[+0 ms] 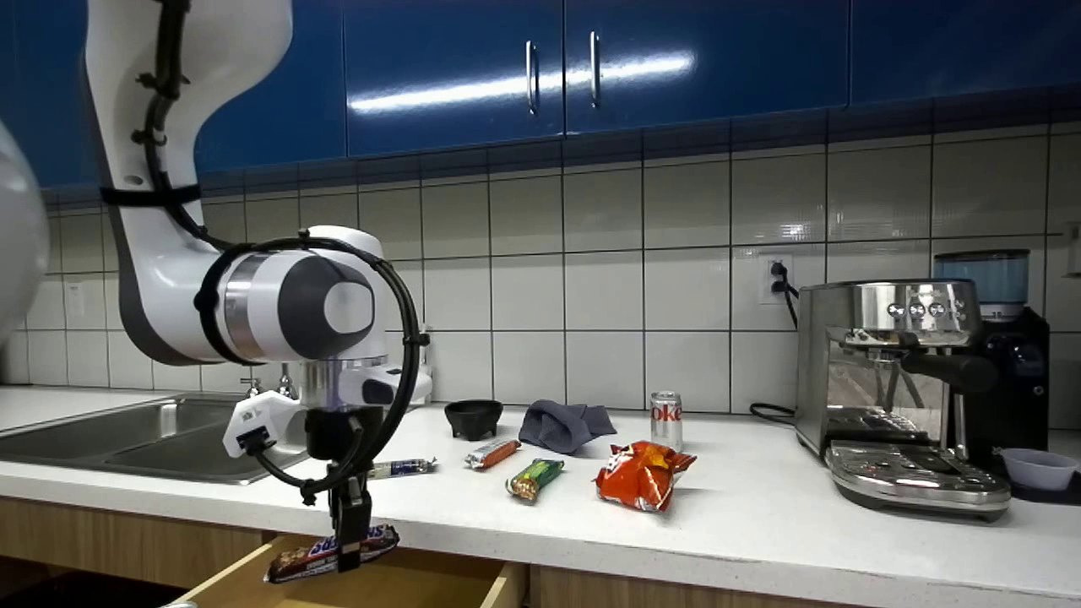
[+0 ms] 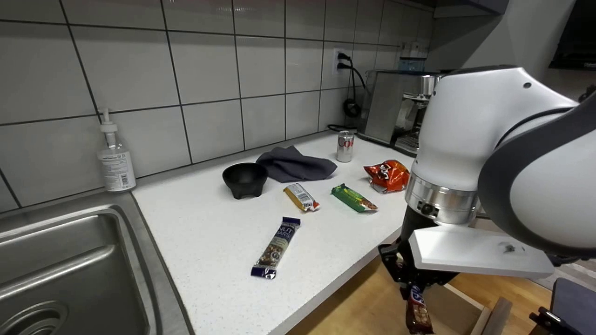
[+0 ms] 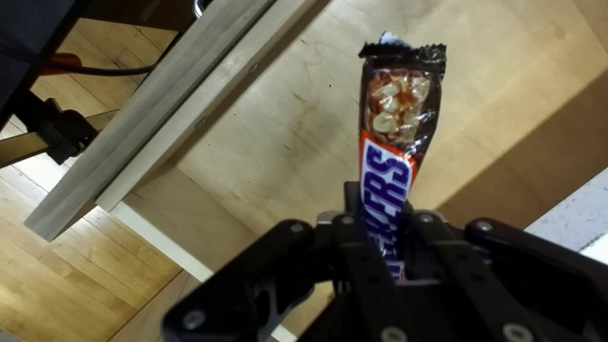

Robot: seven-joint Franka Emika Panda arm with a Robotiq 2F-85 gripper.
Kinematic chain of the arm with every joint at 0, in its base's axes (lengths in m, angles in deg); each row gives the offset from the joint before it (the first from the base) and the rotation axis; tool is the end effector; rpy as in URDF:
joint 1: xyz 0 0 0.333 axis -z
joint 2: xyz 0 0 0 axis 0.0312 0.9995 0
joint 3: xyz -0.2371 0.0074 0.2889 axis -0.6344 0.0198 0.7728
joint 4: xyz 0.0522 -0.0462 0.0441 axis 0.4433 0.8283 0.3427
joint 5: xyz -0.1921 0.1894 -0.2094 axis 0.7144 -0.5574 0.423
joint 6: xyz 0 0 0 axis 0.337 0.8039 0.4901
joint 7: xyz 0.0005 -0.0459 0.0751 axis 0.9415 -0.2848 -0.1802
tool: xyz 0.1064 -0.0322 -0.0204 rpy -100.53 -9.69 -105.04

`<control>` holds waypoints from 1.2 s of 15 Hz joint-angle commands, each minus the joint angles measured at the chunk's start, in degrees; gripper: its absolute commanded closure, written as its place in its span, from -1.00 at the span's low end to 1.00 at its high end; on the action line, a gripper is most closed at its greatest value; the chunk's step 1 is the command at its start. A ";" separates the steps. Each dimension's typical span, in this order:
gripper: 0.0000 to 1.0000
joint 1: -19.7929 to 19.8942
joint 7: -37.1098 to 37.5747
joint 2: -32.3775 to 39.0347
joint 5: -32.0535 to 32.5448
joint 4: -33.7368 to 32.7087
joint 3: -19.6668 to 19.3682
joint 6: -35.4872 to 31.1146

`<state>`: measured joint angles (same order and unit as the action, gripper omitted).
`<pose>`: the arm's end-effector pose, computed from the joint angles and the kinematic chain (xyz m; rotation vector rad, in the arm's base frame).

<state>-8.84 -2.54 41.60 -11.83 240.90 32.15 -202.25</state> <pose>0.3690 0.0411 0.3044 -2.9206 1.1339 -0.0021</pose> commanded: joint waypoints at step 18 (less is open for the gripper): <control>-1.00 -3.65 17.36 1.80 14.57 -0.79 -3.53 -4.60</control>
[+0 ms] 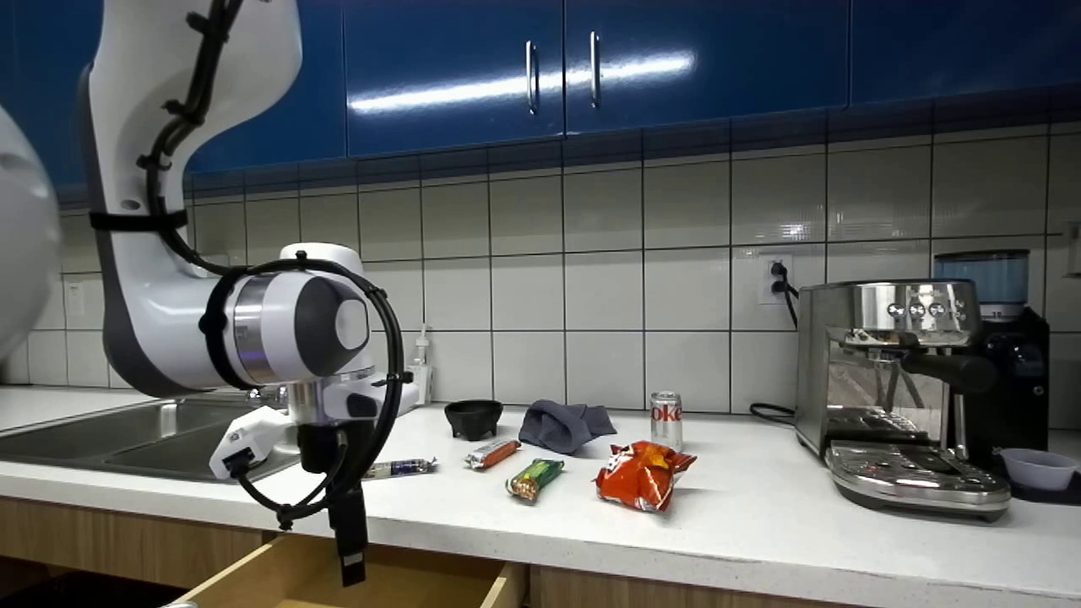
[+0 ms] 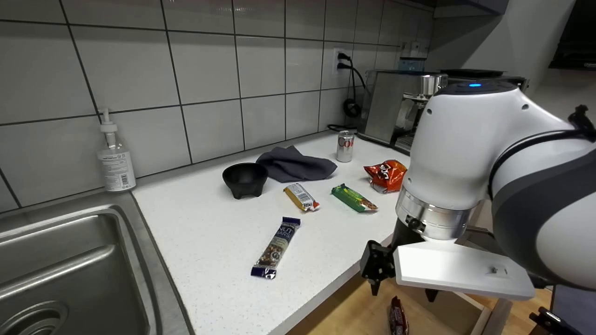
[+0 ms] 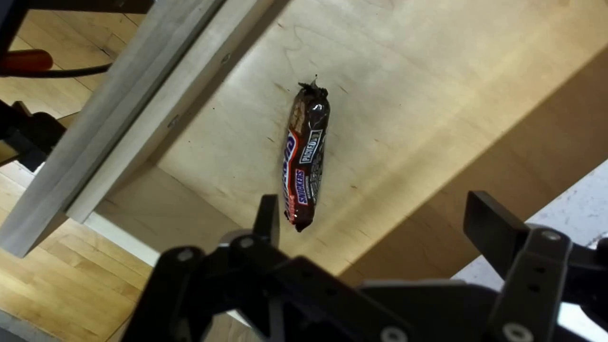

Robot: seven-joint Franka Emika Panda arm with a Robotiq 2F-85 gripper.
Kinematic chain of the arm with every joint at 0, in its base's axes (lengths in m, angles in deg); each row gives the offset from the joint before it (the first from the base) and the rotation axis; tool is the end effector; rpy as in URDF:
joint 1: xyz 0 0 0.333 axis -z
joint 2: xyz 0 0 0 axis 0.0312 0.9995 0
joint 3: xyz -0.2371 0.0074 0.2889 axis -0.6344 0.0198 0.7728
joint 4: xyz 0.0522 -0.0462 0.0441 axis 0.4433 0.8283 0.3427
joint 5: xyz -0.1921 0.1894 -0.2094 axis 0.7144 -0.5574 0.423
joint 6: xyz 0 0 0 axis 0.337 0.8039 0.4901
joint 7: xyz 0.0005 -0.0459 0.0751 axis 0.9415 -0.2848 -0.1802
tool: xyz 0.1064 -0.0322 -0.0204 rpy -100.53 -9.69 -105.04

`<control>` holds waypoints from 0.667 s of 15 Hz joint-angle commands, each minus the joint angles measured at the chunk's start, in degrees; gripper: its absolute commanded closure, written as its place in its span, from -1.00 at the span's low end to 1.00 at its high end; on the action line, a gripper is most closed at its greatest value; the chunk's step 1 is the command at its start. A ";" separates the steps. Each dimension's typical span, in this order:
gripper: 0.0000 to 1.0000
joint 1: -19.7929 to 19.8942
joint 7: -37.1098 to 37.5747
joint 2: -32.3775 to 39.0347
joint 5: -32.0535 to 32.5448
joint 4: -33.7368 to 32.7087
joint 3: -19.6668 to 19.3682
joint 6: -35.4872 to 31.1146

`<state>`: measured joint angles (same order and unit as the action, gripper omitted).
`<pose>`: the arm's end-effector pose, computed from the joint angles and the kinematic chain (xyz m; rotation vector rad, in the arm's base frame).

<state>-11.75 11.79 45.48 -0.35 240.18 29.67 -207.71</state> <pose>0.3795 0.0568 0.2905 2.8839 -1.2012 0.1019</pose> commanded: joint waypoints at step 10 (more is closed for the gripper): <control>-1.00 0.24 2.28 -2.15 3.23 -1.04 -0.19 0.85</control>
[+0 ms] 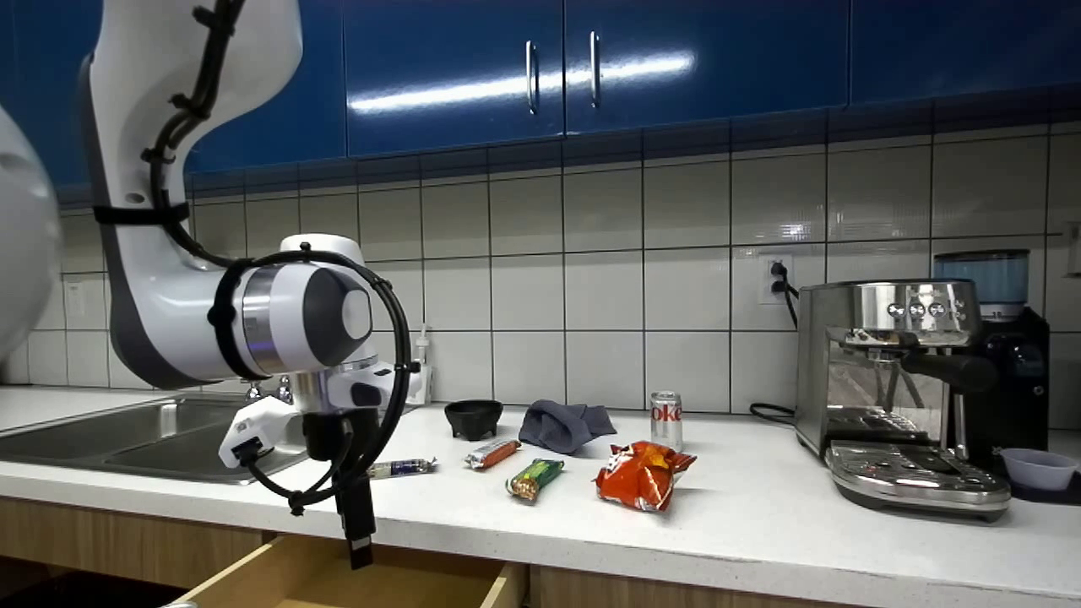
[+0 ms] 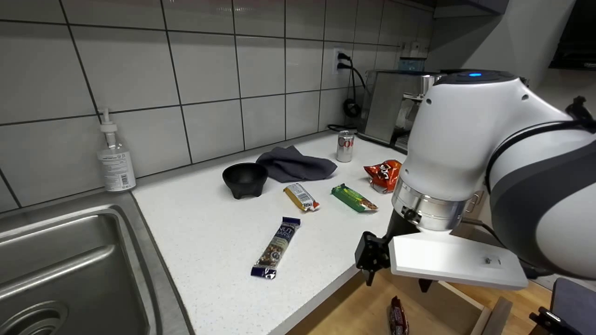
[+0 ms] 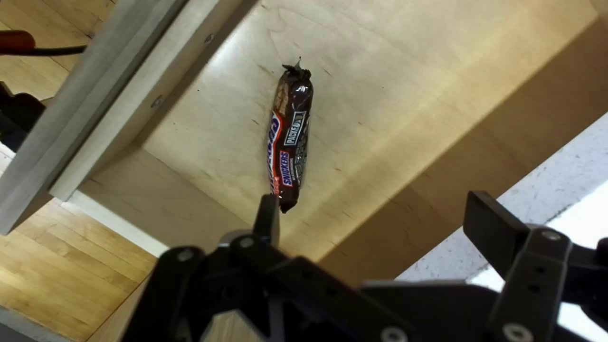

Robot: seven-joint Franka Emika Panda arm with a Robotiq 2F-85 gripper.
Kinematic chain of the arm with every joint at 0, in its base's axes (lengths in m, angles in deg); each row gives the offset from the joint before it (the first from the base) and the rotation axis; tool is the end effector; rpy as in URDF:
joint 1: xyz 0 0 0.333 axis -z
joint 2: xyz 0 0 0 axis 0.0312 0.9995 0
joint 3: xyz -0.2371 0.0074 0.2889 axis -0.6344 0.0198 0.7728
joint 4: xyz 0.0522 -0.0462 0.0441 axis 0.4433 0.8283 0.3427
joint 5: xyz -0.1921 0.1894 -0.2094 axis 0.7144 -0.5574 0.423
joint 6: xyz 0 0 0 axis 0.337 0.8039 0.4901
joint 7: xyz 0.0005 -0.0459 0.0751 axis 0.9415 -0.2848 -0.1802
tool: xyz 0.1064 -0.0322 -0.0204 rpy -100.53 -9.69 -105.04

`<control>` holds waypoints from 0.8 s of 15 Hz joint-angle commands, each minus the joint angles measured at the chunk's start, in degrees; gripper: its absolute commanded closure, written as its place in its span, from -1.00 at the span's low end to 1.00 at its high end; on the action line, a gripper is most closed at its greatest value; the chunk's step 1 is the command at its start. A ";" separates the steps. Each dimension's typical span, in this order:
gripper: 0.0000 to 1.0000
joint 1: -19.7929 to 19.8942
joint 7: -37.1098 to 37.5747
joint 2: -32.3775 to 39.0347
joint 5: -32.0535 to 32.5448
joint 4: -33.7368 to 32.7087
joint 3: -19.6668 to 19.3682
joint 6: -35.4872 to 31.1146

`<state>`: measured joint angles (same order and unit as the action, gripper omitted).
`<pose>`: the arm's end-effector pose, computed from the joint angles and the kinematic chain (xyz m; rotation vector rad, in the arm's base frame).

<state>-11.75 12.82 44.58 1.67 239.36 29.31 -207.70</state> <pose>0.3855 0.0572 0.3003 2.8947 -1.1901 0.1507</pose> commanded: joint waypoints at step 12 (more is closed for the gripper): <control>-1.00 0.07 -0.92 -2.69 1.84 -1.86 0.98 1.90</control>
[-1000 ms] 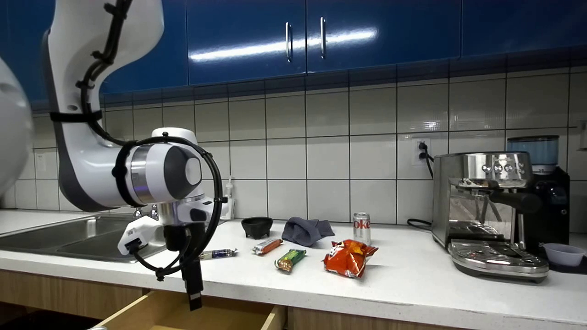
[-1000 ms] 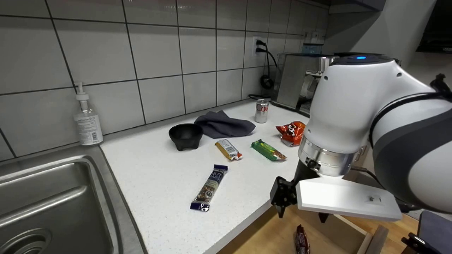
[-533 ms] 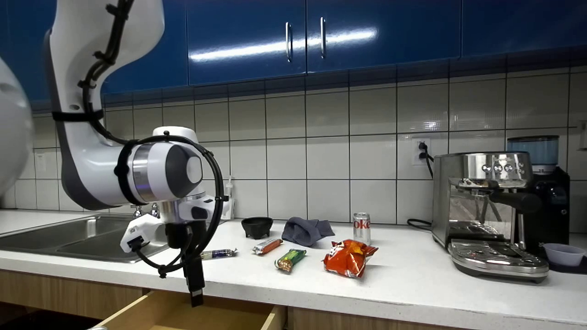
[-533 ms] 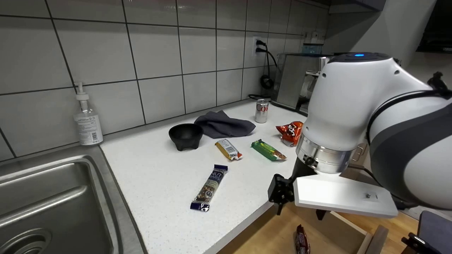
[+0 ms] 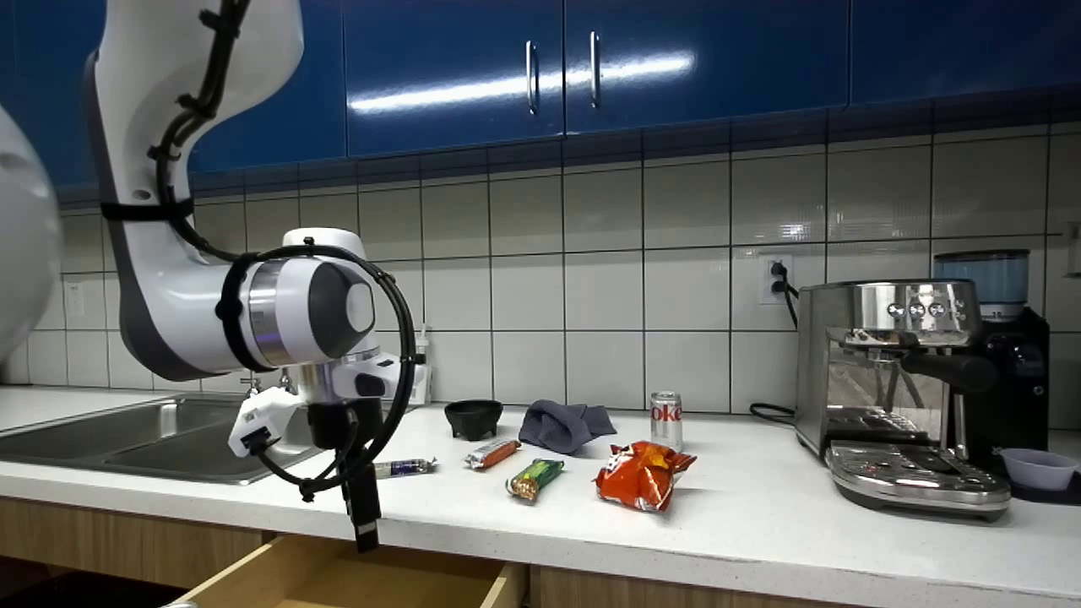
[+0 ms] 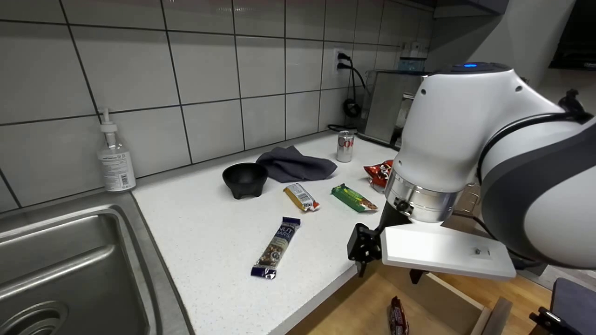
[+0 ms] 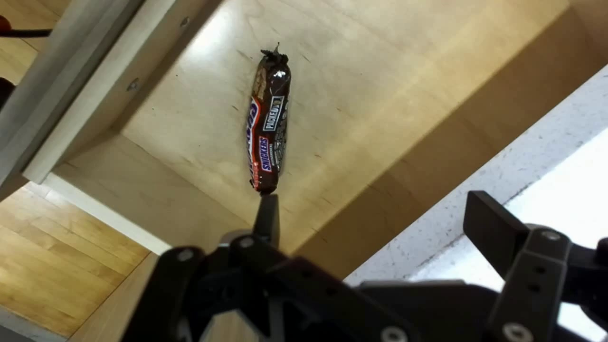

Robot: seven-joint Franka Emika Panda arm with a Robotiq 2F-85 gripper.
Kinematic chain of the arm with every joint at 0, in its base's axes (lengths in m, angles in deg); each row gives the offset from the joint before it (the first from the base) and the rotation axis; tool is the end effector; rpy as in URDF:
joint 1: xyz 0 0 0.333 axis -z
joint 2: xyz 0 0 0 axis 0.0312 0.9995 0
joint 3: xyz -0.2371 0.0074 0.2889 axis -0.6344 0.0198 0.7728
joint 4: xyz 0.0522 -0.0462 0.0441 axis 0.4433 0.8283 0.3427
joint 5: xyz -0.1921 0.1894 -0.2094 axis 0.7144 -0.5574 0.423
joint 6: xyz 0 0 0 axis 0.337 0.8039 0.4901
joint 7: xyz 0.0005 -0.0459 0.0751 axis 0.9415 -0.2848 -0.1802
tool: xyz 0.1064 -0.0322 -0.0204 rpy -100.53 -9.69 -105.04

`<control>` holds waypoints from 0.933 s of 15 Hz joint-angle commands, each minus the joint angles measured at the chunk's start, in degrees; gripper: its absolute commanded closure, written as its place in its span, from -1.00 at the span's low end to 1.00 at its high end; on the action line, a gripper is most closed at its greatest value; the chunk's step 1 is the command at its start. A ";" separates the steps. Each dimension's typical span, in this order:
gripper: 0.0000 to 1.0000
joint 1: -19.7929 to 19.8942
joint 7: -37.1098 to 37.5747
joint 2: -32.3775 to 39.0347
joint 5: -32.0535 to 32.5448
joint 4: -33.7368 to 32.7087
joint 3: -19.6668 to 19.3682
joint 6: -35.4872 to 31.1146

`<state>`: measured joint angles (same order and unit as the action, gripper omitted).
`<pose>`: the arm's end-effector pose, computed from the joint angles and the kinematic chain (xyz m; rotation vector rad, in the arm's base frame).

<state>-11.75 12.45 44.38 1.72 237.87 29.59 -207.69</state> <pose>0.3955 0.0604 0.3089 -2.9013 1.1735 -0.1907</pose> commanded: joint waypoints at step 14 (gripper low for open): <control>-1.00 -0.08 -9.70 2.20 -3.70 -11.84 4.07 3.45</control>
<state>-12.70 5.83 44.37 1.28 230.09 31.76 -206.62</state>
